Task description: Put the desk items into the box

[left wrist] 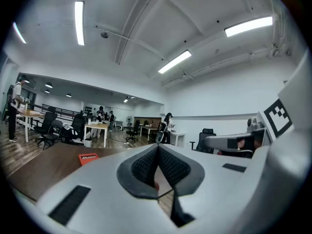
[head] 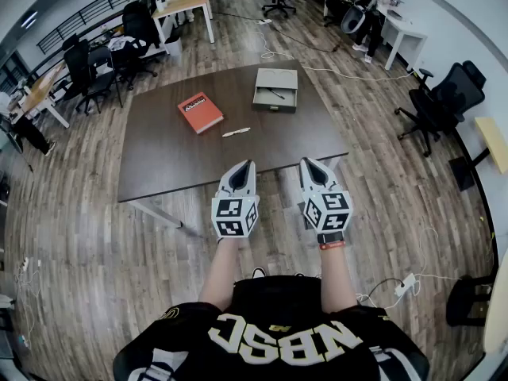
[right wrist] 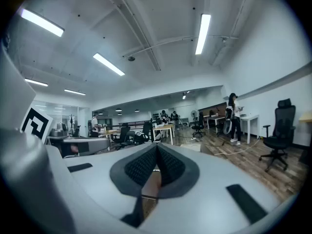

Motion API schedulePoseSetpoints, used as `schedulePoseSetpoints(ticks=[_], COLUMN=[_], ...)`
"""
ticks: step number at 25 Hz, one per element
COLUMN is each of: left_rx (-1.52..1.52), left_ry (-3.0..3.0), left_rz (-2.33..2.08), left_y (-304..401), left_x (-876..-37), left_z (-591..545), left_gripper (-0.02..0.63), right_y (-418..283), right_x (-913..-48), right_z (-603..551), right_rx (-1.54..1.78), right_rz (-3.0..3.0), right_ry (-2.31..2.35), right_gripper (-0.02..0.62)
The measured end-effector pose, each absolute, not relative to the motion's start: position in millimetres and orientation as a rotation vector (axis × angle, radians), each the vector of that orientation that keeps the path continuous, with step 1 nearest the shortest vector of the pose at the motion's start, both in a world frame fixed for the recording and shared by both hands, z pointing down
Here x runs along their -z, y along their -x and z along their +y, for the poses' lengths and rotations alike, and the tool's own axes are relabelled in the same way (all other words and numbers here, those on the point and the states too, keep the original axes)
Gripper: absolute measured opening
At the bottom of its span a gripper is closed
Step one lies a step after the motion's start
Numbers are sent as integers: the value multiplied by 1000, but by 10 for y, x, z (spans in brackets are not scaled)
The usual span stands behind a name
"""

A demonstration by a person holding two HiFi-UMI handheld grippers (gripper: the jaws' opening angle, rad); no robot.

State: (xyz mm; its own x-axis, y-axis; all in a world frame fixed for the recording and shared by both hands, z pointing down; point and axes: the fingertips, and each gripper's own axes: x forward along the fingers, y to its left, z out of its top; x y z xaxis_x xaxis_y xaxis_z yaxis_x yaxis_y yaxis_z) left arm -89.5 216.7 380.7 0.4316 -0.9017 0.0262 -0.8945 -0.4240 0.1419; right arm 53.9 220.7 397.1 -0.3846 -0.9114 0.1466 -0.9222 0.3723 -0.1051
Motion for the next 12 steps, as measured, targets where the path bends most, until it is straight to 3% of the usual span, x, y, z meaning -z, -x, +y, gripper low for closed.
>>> schedulePoseSetpoints(ticks=[12], left_rx=[82], left_ry=[-2556], left_rz=[-1564], left_y=[1241], left_x=[-3963], left_z=[1990], left_gripper=[14], right_y=[-239], right_x=[-4123], right_z=[2042], right_rx=[-260], right_rz=[-2481], right_ry=[-1751], right_gripper=[9])
